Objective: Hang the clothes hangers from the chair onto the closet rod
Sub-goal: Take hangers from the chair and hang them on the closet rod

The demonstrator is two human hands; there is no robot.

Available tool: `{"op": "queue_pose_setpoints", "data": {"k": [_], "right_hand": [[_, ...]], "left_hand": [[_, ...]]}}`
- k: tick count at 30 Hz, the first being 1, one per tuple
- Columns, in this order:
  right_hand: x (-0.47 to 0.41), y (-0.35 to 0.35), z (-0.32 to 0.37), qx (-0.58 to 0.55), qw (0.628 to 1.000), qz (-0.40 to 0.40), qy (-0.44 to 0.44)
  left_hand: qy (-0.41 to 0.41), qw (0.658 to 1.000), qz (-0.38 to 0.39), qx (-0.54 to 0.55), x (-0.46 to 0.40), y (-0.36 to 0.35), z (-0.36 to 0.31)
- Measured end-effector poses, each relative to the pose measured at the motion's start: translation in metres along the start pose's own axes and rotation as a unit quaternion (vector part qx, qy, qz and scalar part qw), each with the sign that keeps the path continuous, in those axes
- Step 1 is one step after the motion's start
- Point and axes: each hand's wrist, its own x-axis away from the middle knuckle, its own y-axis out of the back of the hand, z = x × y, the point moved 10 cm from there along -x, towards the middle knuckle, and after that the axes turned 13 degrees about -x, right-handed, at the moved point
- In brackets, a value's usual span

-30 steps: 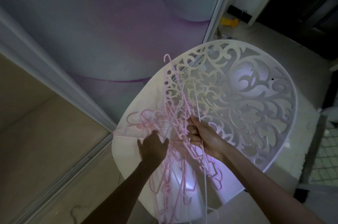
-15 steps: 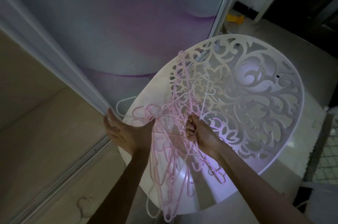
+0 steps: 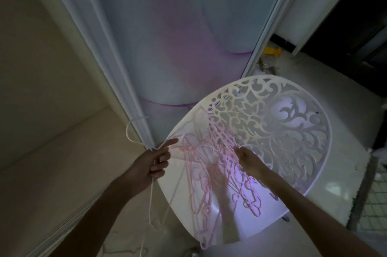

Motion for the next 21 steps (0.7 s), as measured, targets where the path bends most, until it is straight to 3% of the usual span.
{"op": "queue_pose_setpoints", "data": {"k": [3, 8, 11, 16, 21], "right_hand": [[0.029, -0.001, 0.025, 0.105, 0.993, 0.006, 0.050], [0.091, -0.037, 0.085, 0.209, 0.970, 0.038, 0.122], [0.138, -0.071, 0.131, 0.258, 0.949, 0.029, 0.179], [0.232, -0.152, 0.241, 0.336, 0.886, 0.009, 0.320], [0.293, -0.209, 0.321, 0.317, 0.873, 0.013, 0.371]], "left_hand": [[-0.011, 0.999, -0.031, -0.002, 0.046, 0.028, -0.020], [-0.034, 0.987, -0.157, -0.013, 0.124, 0.090, -0.034], [-0.041, 0.985, -0.155, 0.061, 0.151, 0.102, -0.032], [-0.069, 0.976, -0.192, 0.073, 0.204, 0.127, -0.058], [-0.150, 0.972, -0.169, 0.065, 0.257, 0.137, -0.109]]}}
